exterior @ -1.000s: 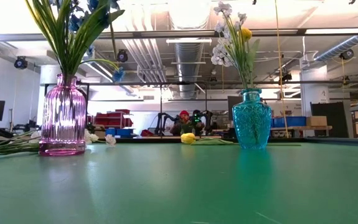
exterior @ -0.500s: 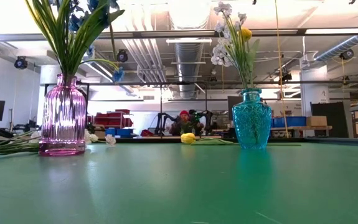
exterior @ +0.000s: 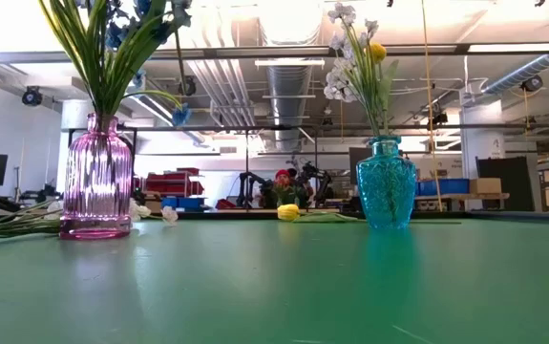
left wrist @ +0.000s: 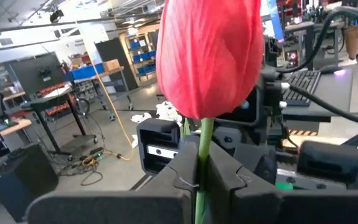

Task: Sort flowers into vase by color
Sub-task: Put the red tulip into the violet vase

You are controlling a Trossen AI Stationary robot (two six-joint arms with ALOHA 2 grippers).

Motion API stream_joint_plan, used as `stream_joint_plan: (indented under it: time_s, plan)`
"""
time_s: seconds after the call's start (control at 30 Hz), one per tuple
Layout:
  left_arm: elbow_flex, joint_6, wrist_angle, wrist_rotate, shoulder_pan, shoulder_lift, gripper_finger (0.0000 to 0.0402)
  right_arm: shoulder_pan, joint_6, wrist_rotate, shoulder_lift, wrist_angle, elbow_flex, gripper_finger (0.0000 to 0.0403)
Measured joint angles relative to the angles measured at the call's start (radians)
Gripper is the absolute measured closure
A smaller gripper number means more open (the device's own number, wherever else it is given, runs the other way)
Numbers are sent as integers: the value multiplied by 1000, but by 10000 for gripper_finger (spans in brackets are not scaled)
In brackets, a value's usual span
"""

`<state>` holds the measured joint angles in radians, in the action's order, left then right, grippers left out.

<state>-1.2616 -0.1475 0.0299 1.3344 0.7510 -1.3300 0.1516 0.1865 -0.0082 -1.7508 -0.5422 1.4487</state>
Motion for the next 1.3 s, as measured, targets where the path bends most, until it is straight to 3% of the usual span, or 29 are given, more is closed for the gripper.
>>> stream_joint_plan:
  time_s: [0.27,0.53,0.7,0.9,1.07,1.3]
  plan:
    - [-3,39,0,0,-9,-4,388,1,12,-18,0,15,0,390]
    - [-21,-24,-3,7,17,0,284,1,-9,-18,4,-8,-16,394]
    - [-21,-2,-59,44,60,12,227,21,-35,-18,32,-170,-135,394]
    - [-20,168,-239,-72,182,8,203,55,-38,-18,125,-275,-273,394]
    - [-19,383,-522,-341,260,-15,202,77,-20,-18,150,-278,-329,394]
    - [-18,724,-763,-352,273,-78,202,79,-18,-18,146,-432,-428,394]
